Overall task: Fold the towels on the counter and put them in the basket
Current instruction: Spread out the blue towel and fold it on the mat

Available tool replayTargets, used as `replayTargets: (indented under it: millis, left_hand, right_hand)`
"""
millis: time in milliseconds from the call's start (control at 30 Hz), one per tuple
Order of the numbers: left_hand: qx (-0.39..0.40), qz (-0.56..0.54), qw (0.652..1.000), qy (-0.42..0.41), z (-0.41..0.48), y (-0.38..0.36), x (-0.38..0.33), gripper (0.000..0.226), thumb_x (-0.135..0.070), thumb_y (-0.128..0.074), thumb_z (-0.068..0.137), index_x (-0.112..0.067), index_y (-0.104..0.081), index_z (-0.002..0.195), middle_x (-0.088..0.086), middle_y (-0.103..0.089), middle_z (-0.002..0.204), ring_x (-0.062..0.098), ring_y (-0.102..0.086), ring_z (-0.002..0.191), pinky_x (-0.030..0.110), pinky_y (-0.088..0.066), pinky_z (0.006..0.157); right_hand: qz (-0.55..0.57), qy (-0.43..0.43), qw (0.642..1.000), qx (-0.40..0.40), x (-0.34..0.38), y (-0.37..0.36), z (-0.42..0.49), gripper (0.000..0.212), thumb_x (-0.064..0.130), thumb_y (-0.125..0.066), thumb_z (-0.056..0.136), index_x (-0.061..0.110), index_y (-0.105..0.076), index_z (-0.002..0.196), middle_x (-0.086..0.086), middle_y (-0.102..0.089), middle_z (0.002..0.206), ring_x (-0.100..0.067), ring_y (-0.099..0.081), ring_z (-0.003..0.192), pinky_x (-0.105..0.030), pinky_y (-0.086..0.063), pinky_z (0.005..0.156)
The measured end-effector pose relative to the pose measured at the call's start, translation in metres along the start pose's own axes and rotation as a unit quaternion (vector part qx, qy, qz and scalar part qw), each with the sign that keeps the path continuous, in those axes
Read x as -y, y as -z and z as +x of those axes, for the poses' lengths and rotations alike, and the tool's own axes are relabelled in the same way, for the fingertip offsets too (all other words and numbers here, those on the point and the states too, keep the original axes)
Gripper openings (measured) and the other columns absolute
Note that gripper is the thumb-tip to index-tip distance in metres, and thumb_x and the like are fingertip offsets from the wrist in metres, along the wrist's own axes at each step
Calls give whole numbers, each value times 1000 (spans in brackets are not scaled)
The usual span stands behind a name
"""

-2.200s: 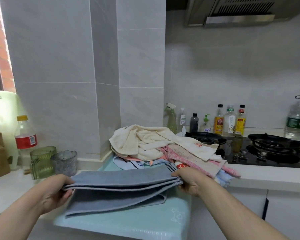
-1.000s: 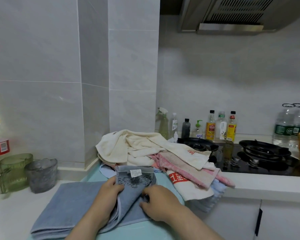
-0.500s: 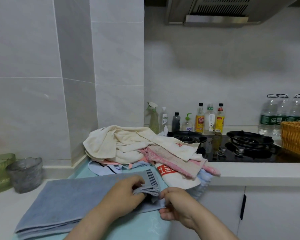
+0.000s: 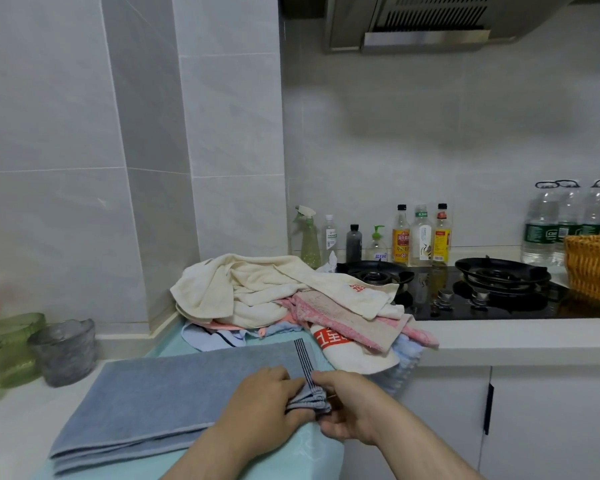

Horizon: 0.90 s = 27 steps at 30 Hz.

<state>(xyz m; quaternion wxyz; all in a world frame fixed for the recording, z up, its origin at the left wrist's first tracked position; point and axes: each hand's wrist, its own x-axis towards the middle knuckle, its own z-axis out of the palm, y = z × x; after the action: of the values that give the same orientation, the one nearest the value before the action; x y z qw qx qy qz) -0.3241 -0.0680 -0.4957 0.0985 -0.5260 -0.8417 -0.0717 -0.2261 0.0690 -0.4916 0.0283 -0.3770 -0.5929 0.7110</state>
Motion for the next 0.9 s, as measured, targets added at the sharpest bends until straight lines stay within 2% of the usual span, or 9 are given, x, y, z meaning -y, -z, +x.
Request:
replayTargets:
  millis: [133, 267, 433, 500, 567, 633, 733, 833, 900]
  left_hand:
    - [2, -119, 990, 76, -35, 21, 37, 79, -80, -35, 77, -31, -49, 137, -17, -46, 136, 4, -43, 125, 21, -32, 104]
    - [-52, -61, 972, 219, -86, 36, 116, 70, -68, -39, 85, -27, -43, 141, -10, -42, 147, 10, -41, 133, 25, -29, 109]
    - [104, -33, 954, 280, -113, 31, 150, 65, -60, -26, 96, -28, -18, 152, -7, -14, 161, 11, -18, 147, 38, -13, 119]
    - [123, 6, 953, 276, -108, 35, 146, 58, -57, -23, 96, -31, -29, 148, -8, -26, 155, 12, -24, 144, 44, -10, 117]
    - [95, 28, 962, 253, -95, 44, 141, 42, -50, -25, 94, -30, -52, 120, -8, -48, 131, 15, -42, 130, 43, -19, 109]
    - [46, -2, 976, 212, -73, 43, 137, 39, -47, -32, 94, -25, -55, 118, -2, -48, 137, 19, -40, 131, 38, -26, 108]
    - [71, -77, 978, 181, -45, 33, 118, 68, -59, -39, 92, -27, -26, 151, -2, -13, 161, 18, -9, 149, 37, -9, 121]
    - [144, -67, 972, 171, -38, 20, 112, 114, -96, -18, 59, -34, -7, 153, -6, 1, 162, 15, 4, 149, 43, 2, 121]
    - [158, -57, 973, 159, -39, 15, 116, 133, -100, -4, 37, -35, -2, 153, -6, 4, 162, 14, 6, 149, 44, 4, 120]
  right_hand:
    - [-6, 19, 1000, -20, -1, -7, 5, 9, 7, -61, 85, 5, -64, 93, -8, -67, 61, -18, -63, 53, -25, -52, 49]
    - [5, 47, 999, -12, 1, -7, 1, 14, -5, -50, 83, 1, -60, 90, -12, -66, 59, -25, -65, 56, -33, -55, 53]
    - [-46, 81, 994, -56, 4, -8, 0, 13, -2, -46, 82, 2, -56, 90, -16, -61, 71, -28, -63, 61, -32, -55, 53]
    - [-79, 99, 990, -60, 5, -9, 2, 14, -1, -49, 80, 4, -53, 92, -15, -58, 77, -26, -60, 65, -31, -53, 56]
    - [-95, 134, 984, -67, 7, -9, 4, 26, 0, -55, 78, 11, -51, 101, -11, -59, 86, -24, -59, 71, -31, -49, 58]
    - [-79, 162, 982, -53, 11, -11, 7, 44, 0, -58, 77, 21, -50, 114, -13, -65, 99, -32, -67, 83, -38, -55, 69]
    - [-33, 167, 985, -19, 19, -13, 13, 50, -5, -54, 79, 27, -56, 117, -22, -70, 101, -40, -70, 82, -40, -53, 68]
    - [23, 148, 988, 25, 26, -10, 23, 53, -11, -46, 80, 24, -60, 117, -23, -69, 107, -36, -68, 82, -35, -54, 64]
    - [33, 146, 987, 55, 29, -8, 29, 56, -14, -44, 79, 23, -62, 117, -21, -67, 111, -36, -68, 84, -33, -54, 62]
